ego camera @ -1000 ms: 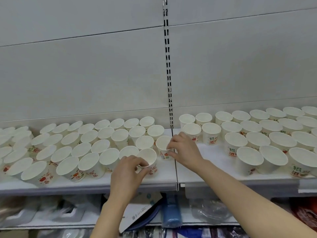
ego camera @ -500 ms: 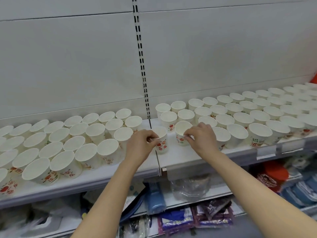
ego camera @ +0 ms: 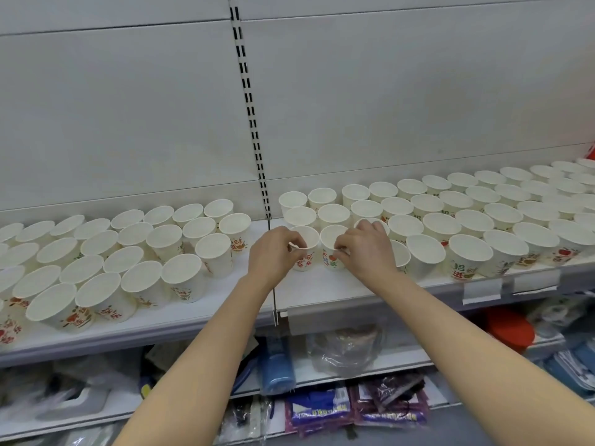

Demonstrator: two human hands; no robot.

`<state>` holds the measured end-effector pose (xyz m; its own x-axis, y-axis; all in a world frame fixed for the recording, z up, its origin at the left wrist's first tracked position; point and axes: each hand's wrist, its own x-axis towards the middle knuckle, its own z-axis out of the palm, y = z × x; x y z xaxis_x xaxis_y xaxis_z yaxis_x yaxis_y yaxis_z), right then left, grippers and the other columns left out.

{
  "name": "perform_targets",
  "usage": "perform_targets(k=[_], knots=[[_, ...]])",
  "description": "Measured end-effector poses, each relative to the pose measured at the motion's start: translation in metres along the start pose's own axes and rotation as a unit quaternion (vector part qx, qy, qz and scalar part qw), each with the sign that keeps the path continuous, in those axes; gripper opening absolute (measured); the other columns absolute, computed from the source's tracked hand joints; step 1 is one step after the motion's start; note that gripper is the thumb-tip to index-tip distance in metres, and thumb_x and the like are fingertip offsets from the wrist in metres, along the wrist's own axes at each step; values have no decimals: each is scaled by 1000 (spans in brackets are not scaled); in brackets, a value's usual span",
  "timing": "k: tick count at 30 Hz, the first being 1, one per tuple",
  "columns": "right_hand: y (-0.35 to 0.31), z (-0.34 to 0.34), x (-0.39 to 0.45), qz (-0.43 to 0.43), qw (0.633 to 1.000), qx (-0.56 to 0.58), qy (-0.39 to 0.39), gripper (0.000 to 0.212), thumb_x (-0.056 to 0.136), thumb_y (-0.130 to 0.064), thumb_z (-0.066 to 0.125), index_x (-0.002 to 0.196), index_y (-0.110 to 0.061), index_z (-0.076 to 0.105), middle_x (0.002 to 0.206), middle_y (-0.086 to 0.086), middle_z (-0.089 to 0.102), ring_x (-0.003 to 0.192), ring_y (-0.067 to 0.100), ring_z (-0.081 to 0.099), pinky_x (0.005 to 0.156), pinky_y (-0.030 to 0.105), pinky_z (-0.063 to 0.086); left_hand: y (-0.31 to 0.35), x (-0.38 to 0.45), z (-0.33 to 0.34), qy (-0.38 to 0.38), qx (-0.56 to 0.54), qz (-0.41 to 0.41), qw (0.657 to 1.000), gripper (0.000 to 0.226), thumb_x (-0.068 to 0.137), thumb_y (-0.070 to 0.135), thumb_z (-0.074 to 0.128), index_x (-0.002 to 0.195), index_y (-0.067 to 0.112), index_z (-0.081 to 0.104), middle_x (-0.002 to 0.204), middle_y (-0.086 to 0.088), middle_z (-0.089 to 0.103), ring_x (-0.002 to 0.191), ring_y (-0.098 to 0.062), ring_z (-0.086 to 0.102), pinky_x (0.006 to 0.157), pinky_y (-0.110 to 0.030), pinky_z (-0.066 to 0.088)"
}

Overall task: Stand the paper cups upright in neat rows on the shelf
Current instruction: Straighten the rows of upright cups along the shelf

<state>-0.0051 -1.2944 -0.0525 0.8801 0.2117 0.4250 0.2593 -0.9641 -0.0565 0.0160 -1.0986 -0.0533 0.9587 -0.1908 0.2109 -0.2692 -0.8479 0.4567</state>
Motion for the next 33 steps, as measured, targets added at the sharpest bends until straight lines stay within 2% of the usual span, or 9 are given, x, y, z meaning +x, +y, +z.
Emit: perform_targets(k=[3, 9, 15, 20, 25, 27, 29, 31, 33], knots=[[7, -1, 1, -17, 1000, -17, 5, 10, 68, -26, 80, 66, -21, 72, 63, -4, 65, 72, 26, 52, 72, 36, 25, 4, 1, 2, 6, 1, -5, 1000, 5, 84, 32, 72, 88, 30, 72, 94, 10, 65, 85, -10, 60, 68, -29, 47], [17, -1, 2, -29, 999, -17, 4, 13, 64, -23, 82, 62, -19, 70, 59, -3, 63, 67, 26, 52, 70, 36, 25, 12, 0, 8, 17, 12, -13, 1000, 6, 85, 33, 71, 90, 31, 72, 95, 11, 66, 85, -9, 59, 67, -27, 46], [17, 4, -3, -51, 998, -1, 43, 16, 64, -24, 84, 71, -18, 71, 71, 0, 68, 72, 28, 57, 73, 37, 26, 13, -16, 3, 38, 1, -23, 999, 16, 85, 39, 70, 100, 32, 69, 101, 14, 64, 85, -5, 59, 67, -26, 47], [10, 12, -11, -78, 985, 63, 143, 8, 74, -24, 73, 75, -17, 70, 73, 0, 66, 73, 28, 54, 70, 35, 28, -2, -47, -11, 117, -9, -53, 992, 22, 87, 35, 68, 108, 34, 66, 104, 18, 58, 82, -2, 56, 70, -25, 44], [-10, 22, -23, -128, 973, 86, 173, 9, 79, -26, 69, 75, -17, 69, 73, -1, 66, 72, 27, 55, 68, 35, 31, -63, -86, -42, 219, 74, -152, 961, 18, 87, 31, 68, 105, 28, 69, 99, 8, 64, 96, -19, 54, 68, -34, 47], [-23, 24, -25, -136, 970, 94, 178, 12, 78, -26, 67, 72, -16, 69, 71, -2, 65, 69, 26, 55, 68, 34, 30, -90, -97, -59, 210, 110, -194, 952, 25, 84, 31, 71, 109, 26, 68, 110, 3, 62, 103, -24, 52, 73, -36, 48], [-37, 27, -25, -145, 967, 113, 178, 10, 77, -25, 67, 71, -17, 68, 71, -3, 65, 69, 25, 55, 68, 33, 28, -110, -104, -72, 158, 132, -222, 953, 31, 82, 33, 73, 111, 25, 67, 117, 1, 59, 107, -25, 52, 75, -36, 47], [-55, 30, -23, -150, 966, 134, 165, 7, 76, -25, 68, 72, -19, 69, 71, -5, 65, 69, 24, 56, 69, 32, 28, -121, -106, -80, 112, 155, -214, 958, 23, 83, 32, 71, 105, 25, 70, 113, 1, 61, 103, -24, 53, 70, -33, 45], [-76, 34, -18, -148, 966, 155, 143, 5, 76, -24, 70, 74, -20, 69, 72, -6, 65, 70, 22, 56, 69, 32, 30, -127, -108, -86, 103, 144, -190, 966, 13, 87, 30, 67, 98, 25, 72, 101, 3, 64, 96, -22, 55, 65, -32, 43]])
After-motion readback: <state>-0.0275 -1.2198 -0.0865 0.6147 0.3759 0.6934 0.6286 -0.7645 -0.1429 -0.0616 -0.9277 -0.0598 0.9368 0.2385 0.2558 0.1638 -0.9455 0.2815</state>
